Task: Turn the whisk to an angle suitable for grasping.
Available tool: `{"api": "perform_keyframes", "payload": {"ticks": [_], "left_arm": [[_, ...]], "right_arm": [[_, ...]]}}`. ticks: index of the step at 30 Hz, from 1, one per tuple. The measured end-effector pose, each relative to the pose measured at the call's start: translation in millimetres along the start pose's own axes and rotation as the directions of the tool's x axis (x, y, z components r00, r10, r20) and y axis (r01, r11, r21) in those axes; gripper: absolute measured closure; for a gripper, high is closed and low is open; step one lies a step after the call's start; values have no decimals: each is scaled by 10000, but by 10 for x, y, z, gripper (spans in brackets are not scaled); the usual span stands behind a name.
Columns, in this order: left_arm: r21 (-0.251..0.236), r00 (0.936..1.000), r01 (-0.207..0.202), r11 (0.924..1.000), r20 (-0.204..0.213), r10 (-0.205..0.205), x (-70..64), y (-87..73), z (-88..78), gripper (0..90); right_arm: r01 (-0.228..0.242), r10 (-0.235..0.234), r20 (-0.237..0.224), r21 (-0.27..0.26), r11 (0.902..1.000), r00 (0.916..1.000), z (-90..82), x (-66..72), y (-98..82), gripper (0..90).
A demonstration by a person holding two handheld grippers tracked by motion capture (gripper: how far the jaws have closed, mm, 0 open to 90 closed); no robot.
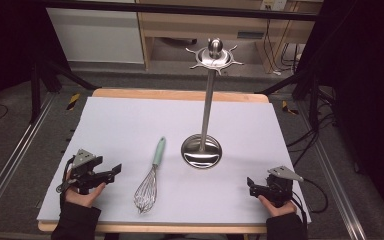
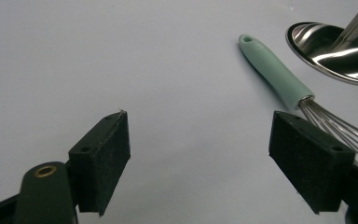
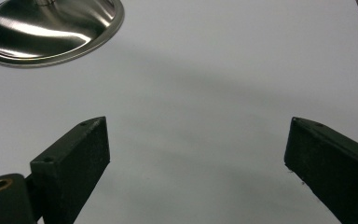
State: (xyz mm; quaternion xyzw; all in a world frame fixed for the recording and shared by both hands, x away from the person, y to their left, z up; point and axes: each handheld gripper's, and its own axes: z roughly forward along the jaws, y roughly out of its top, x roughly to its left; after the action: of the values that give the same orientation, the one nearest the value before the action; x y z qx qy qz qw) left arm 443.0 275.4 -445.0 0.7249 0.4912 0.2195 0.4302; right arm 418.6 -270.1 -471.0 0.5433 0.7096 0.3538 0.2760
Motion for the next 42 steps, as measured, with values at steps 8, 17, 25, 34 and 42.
{"api": "perform_keyframes", "payload": {"ticks": [8, 17, 25, 34, 42], "left_arm": [[-49, 9998, 3, 10000, 207, -2, -52, 28, -21, 234], [12, 9992, -243, 9997, 325, 242, -129, 105, -43, 250], [-90, 9978, -373, 9993, 536, 378, -246, 239, -80, 257], [-179, 9958, -502, 9986, 752, 514, -360, 349, -98, 257], [-290, 9939, -641, 9975, 885, 664, -411, 424, -90, 281]], "right_arm": [[-46, 45, 84, 104, 9999, 10000, -7, -8, -6, 73], [-2, 0, 127, 134, 9999, 9999, -17, -5, -9, 73], [-76, 75, 172, 29, 10000, 9998, -42, -13, -8, 73], [-82, 82, 188, 4, 10000, 9998, -43, -5, -7, 73], [-34, 34, 209, 5, 10000, 9998, -49, -3, -6, 74]]}}
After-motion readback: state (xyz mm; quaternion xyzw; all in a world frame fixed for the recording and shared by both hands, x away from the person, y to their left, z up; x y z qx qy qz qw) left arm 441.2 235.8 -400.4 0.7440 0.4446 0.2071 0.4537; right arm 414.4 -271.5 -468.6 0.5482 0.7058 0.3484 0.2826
